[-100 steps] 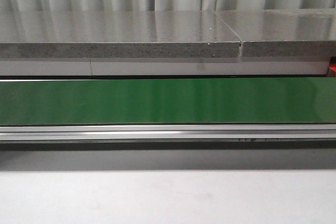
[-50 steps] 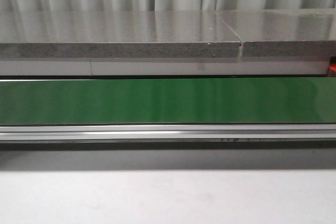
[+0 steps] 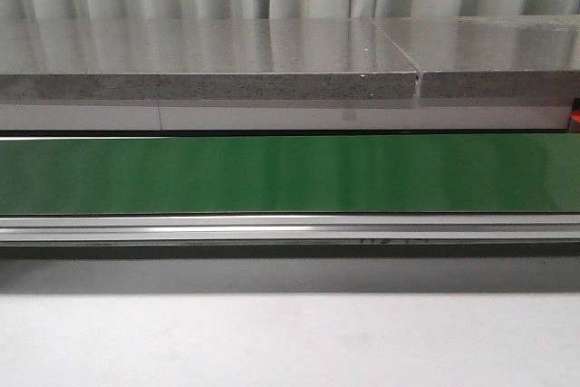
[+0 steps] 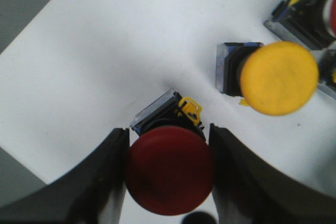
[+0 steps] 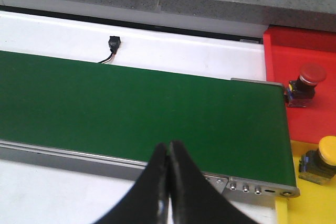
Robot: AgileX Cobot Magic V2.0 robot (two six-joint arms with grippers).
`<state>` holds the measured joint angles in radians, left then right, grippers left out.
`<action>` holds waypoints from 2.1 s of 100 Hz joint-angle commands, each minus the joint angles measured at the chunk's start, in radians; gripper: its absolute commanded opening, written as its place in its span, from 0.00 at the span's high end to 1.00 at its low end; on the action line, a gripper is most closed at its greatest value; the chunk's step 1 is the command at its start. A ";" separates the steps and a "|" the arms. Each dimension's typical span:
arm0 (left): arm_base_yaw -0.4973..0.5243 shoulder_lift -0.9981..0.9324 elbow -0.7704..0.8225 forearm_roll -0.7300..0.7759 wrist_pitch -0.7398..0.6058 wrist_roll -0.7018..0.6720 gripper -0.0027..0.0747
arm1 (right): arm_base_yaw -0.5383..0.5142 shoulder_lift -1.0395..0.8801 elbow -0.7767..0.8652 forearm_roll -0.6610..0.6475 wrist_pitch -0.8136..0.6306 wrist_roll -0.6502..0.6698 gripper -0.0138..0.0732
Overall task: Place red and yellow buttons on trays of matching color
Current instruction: 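Lower the left gripper toward another red button beside the belt, then grasp the red button with the left gripper and set it on the belt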
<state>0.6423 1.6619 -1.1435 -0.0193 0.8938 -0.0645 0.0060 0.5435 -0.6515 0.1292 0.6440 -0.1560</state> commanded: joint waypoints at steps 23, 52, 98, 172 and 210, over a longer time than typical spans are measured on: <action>-0.102 -0.260 -0.006 -0.008 0.058 0.018 0.72 | 0.002 0.000 -0.027 -0.004 -0.073 -0.009 0.92; -0.322 -0.294 -0.012 -0.011 0.093 0.020 0.72 | 0.002 0.000 -0.027 -0.004 -0.084 -0.009 0.92; -0.471 -0.181 -0.114 -0.027 0.100 0.022 0.72 | 0.002 0.000 -0.027 -0.004 -0.083 -0.009 0.92; -0.471 -0.093 -0.225 -0.096 0.116 0.030 0.25 | 0.002 0.000 -0.027 -0.004 -0.084 -0.009 0.92; -0.312 -0.093 -0.275 -0.096 0.219 0.000 0.25 | 0.002 0.000 -0.027 -0.004 -0.083 -0.009 0.92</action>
<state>0.2833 1.6032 -1.3834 -0.1022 1.1072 -0.0534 0.0060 0.5435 -0.6515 0.1292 0.6372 -0.1560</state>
